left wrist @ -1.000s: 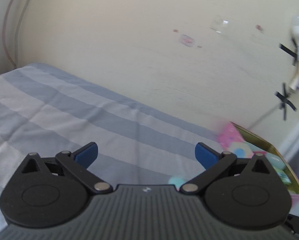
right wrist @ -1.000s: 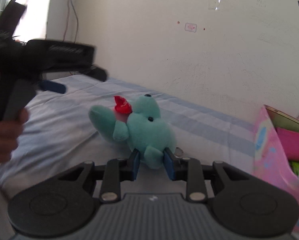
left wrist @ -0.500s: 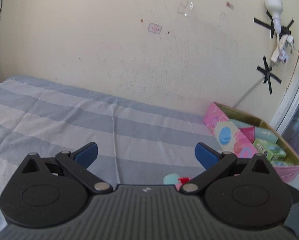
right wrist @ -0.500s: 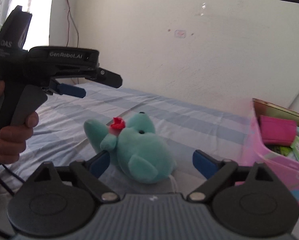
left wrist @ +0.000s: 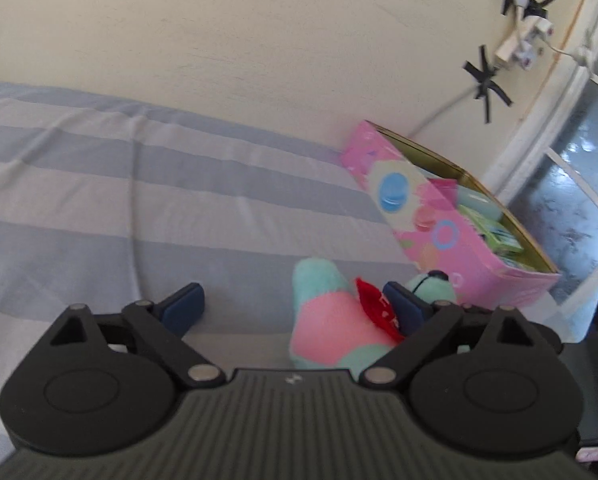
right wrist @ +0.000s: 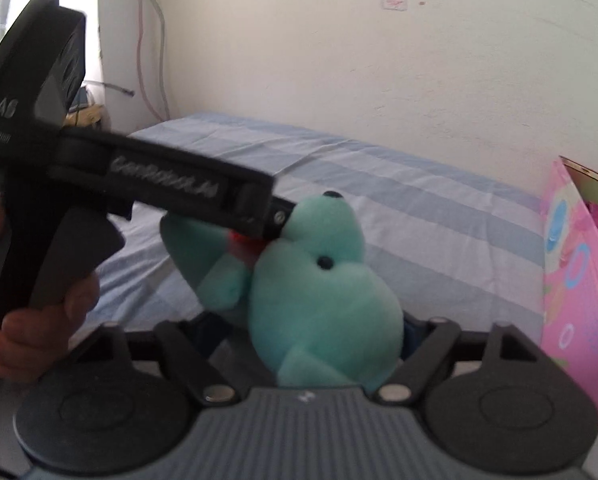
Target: Organize objects
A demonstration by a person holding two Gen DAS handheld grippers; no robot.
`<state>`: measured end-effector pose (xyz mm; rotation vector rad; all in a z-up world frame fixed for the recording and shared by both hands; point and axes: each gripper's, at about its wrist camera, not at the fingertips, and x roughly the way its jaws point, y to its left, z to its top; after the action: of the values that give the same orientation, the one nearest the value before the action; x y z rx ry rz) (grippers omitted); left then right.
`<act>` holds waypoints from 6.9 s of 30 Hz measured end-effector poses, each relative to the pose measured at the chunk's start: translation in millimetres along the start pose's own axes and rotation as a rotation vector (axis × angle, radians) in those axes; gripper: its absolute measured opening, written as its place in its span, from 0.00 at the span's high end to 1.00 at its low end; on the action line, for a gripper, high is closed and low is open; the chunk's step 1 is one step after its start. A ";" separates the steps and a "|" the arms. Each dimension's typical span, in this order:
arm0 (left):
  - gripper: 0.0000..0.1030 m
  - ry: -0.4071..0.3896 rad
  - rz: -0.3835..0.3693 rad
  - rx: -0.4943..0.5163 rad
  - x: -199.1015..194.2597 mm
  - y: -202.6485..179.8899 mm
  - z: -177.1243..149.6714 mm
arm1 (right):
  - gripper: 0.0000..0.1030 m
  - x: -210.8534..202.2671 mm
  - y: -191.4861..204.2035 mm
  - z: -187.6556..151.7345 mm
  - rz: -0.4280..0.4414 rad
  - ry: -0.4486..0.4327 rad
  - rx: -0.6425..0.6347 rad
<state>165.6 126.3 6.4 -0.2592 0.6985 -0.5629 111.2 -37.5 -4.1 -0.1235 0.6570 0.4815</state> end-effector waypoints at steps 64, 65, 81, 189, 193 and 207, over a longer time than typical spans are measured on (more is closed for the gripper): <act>0.02 -0.165 0.462 0.554 104.8 -248.8 43.6 | 0.06 -151.4 -220.7 -46.9 -0.472 -0.559 0.370; 0.02 -0.166 0.467 0.556 102.3 -249.3 41.9 | 0.06 -153.5 -220.2 -48.1 -0.472 -0.567 0.376; 0.00 -0.175 0.466 0.522 52.9 -253.6 0.9 | 0.04 -210.6 -186.5 -110.7 -0.454 -0.598 0.566; 0.00 -0.004 0.419 0.322 -12.4 -239.9 -77.9 | 0.00 -242.6 -110.5 -140.0 -0.478 -0.446 0.612; 0.00 0.014 0.415 0.309 -9.8 -235.2 -78.4 | 0.00 -239.5 -109.5 -139.6 -0.477 -0.435 0.609; 0.00 0.056 0.400 0.255 -3.2 -214.7 -76.2 | 0.00 -228.6 -99.3 -133.0 -0.486 -0.405 0.588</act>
<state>26.6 -51.3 38.7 0.1342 0.7015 -0.2714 -73.5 -249.0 27.2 0.3588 0.3289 -0.1665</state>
